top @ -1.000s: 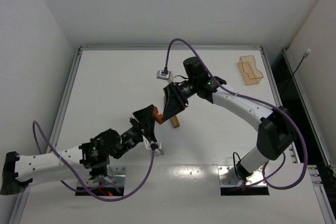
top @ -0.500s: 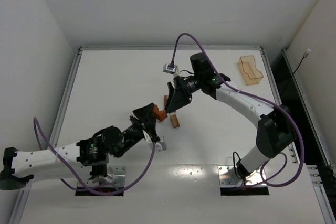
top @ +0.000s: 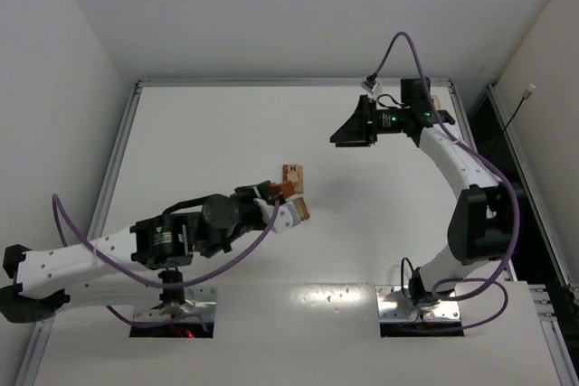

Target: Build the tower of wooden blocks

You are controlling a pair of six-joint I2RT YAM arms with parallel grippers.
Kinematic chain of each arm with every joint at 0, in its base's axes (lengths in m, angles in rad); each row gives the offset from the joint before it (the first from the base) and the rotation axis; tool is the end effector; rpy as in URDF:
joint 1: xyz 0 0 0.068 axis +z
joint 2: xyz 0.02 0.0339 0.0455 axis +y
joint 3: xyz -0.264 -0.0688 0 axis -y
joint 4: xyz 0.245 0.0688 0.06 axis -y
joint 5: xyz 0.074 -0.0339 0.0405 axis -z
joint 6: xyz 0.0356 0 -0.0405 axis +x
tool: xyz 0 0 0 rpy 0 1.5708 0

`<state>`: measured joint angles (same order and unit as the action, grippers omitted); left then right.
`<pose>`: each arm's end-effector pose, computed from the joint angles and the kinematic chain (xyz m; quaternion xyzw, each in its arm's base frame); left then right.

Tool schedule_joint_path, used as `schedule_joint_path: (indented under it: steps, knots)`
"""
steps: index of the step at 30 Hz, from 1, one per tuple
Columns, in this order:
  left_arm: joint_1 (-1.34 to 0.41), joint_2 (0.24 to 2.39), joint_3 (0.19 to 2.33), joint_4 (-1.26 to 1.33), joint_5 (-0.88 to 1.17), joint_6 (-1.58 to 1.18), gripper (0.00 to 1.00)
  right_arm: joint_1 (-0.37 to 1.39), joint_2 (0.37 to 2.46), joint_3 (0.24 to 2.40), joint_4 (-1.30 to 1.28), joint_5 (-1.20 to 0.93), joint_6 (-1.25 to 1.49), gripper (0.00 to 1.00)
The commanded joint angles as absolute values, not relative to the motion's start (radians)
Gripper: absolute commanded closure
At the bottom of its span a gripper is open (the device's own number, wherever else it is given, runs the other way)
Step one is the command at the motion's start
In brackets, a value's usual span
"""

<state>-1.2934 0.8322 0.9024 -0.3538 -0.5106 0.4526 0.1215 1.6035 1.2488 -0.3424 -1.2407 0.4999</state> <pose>0.0669 -0.1715 0.3563 0.4957 0.6134 -0.0525 0.6125 0.3382 0.0752 0.2936 -0.1029 0.7704 0.6068 0.1667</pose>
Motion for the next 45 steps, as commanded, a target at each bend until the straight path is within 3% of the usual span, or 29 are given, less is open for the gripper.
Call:
schedule_joint_path:
  steps: [1,3,7,13,23,27,34,45]
  knots:
    - [-1.235,0.982,1.057,-0.593,-0.474,0.188,1.00,0.114,1.543,1.356,-0.624,-0.938,0.243,0.26]
    - [-1.203,1.070,1.135,-0.665,-0.437,0.137,1.00,0.143,1.520,1.368,-0.664,-0.830,0.175,0.26]
    - [-1.073,1.242,1.338,-0.767,-0.341,-0.003,1.00,0.143,1.508,1.344,-0.664,-0.821,0.175,0.26]
    - [-0.838,1.511,1.587,-0.935,-0.030,-0.132,1.00,0.133,1.488,1.344,-0.675,-0.772,0.155,0.26]
    - [-0.556,1.703,1.617,-0.939,0.279,-0.277,1.00,0.084,1.422,1.299,-0.675,-0.692,0.155,0.26]
    - [-0.546,1.735,1.608,-0.930,0.262,-0.313,1.00,0.074,1.422,1.281,-0.657,-0.692,0.176,0.26]
    - [-0.402,1.744,1.473,-0.919,-0.030,-0.373,1.00,0.074,1.431,1.281,-0.657,-0.701,0.186,0.26]
    - [-0.322,1.876,1.471,-0.890,-0.081,-0.382,1.00,0.074,1.440,1.272,-0.647,-0.701,0.186,0.26]
